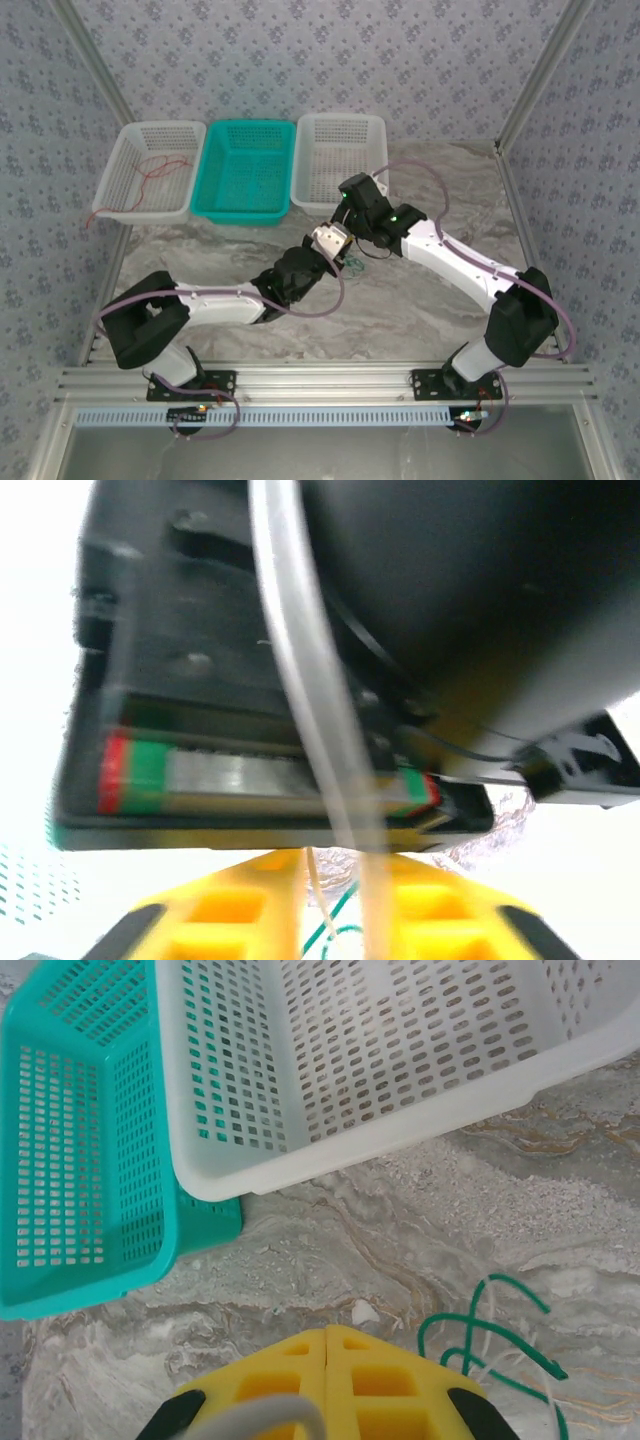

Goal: Untangle the cables

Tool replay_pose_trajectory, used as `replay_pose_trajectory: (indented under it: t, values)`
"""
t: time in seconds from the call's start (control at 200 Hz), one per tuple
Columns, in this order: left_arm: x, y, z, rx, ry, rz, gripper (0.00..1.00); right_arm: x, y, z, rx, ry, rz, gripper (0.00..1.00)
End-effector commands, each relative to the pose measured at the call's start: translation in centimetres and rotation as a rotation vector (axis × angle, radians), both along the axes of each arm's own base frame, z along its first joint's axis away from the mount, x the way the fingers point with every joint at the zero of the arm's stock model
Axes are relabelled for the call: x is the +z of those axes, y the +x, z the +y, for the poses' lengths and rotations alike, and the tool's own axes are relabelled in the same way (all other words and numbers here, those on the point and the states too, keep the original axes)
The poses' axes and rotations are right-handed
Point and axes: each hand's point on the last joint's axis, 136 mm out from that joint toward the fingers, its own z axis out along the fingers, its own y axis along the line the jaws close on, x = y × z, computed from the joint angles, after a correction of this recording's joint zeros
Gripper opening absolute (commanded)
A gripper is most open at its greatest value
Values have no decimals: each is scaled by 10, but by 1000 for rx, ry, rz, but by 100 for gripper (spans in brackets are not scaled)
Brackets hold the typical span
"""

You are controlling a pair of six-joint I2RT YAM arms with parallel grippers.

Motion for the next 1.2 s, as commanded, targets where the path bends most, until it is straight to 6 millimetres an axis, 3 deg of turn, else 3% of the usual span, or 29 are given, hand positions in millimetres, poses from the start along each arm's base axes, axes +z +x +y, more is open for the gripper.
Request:
replay_pose_trajectory:
  t: [0.0,0.09,0.15,0.295,0.305,0.38,0.525,0.62,0.67,0.859,0.959,0.994,1.044,1.194]
  values:
    - [40,0,-2,-14,-122,-21,10,5,-6,-8,-39,-18,15,0]
    - [44,-6,0,-36,-137,2,0,4,-2,-17,-44,-72,-9,0]
    - [48,-10,4,-44,-148,27,0,4,2,-23,-32,-125,-41,0]
    - [88,-26,29,-60,-201,102,0,3,15,-22,131,-305,-195,4]
    - [92,-27,32,-55,-208,107,0,-10,12,-24,163,-349,-189,5]
    - [121,-26,55,-22,-241,159,0,-32,10,-19,276,-423,-229,11]
    - [155,-20,95,36,-267,256,0,-68,4,-10,392,-350,-321,27]
    - [169,-25,104,28,-259,267,0,-92,1,-8,452,-346,-328,33]
    - [173,-28,107,27,-253,273,0,-106,-1,-6,480,-349,-316,42]
    - [191,-33,127,56,-279,276,0,-148,-2,-14,468,-366,-223,43]
    - [209,-35,152,100,-307,259,0,-159,-2,-24,428,-357,-183,45]
    - [216,-35,164,126,-316,249,0,-161,-2,-27,412,-353,-176,61]
    - [226,-35,182,167,-331,230,0,-164,-2,-33,392,-355,-169,71]
    - [250,-35,232,283,-366,184,0,-167,0,-47,361,-348,-142,71]
